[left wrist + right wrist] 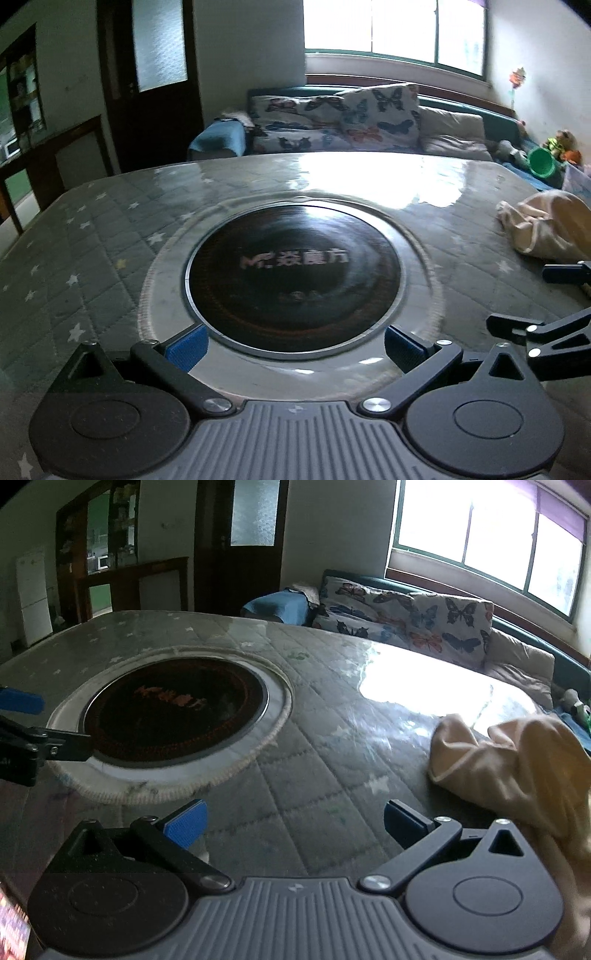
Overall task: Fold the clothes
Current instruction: 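Move both grippers toward the crumpled cream sweatshirt on the table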
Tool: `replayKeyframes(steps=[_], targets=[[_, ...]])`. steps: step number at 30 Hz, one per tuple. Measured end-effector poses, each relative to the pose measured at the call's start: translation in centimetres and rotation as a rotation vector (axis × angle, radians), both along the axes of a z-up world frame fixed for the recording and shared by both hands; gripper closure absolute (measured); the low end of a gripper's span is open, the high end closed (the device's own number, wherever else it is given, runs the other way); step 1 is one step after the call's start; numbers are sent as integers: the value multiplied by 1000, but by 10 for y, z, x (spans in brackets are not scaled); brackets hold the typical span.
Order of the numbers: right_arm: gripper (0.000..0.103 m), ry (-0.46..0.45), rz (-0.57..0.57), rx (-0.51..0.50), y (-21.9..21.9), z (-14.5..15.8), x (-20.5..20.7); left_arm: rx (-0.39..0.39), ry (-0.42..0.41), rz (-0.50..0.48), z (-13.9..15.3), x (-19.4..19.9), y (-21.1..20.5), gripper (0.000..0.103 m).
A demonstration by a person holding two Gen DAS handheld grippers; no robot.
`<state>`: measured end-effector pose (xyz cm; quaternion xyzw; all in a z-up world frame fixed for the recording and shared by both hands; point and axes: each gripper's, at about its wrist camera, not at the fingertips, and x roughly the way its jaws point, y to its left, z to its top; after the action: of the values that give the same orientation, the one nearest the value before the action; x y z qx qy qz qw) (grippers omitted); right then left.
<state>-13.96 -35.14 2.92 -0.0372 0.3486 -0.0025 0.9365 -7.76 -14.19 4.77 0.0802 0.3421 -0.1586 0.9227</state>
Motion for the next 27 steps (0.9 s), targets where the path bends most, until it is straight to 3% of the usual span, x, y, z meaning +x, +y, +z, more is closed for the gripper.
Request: replayKeyframes(steps=[15,27], targets=[[0,-13,-108,24,-21,1,-66,20,7,-122,1,-34,-40,0],[2,-34,-197,9,-33,7,-85,39,27,-212,0,-36,-62,0]])
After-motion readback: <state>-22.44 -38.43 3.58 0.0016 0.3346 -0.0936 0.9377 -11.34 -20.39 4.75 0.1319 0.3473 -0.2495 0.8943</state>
